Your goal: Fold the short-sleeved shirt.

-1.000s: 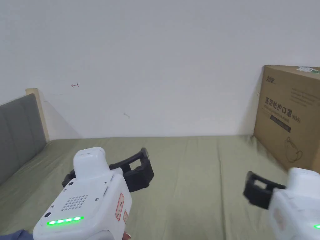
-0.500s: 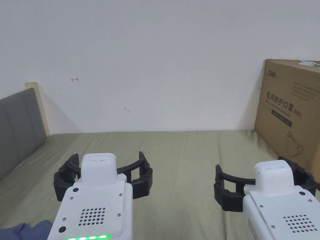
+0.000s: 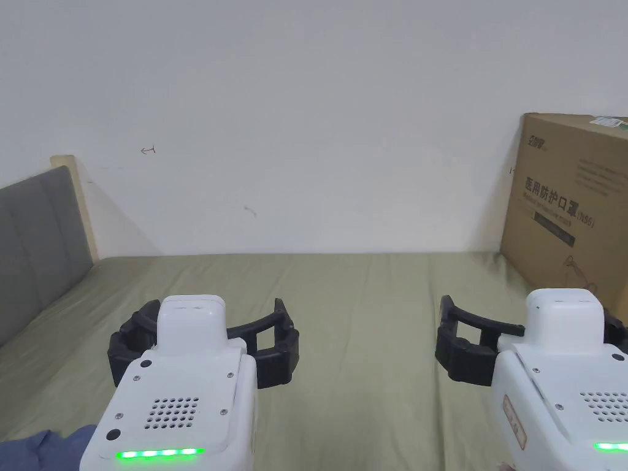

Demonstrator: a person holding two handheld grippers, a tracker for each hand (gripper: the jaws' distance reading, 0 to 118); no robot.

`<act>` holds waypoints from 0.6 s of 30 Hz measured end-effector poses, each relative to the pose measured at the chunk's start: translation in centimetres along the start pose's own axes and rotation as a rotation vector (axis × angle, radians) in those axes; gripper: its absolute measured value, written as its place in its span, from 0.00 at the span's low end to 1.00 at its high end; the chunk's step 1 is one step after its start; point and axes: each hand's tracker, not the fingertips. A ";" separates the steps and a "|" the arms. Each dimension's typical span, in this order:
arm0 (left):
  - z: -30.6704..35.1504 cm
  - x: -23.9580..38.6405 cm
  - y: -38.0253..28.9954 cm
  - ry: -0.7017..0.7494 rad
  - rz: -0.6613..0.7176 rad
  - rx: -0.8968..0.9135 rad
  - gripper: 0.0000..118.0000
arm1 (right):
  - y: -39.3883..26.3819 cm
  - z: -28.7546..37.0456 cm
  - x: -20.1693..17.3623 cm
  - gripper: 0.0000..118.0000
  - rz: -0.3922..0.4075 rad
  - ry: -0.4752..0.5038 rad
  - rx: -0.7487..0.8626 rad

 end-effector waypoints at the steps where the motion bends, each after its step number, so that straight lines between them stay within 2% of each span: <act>1: 0.0 -0.1 0.0 0.000 0.002 0.000 1.00 | -0.1 0.0 0.2 1.00 -0.009 -0.014 -0.004; 6: 0.0 -0.7 0.2 -0.020 0.054 -0.011 1.00 | -0.2 0.1 1.2 1.00 -0.056 -0.041 -0.025; 10: -0.1 -0.6 0.3 -0.008 0.033 -0.008 1.00 | -0.2 0.0 1.6 1.00 -0.076 -0.045 -0.035; 18: 0.2 -0.1 0.5 -0.016 0.014 0.017 1.00 | -0.4 0.0 1.4 1.00 -0.050 -0.056 -0.032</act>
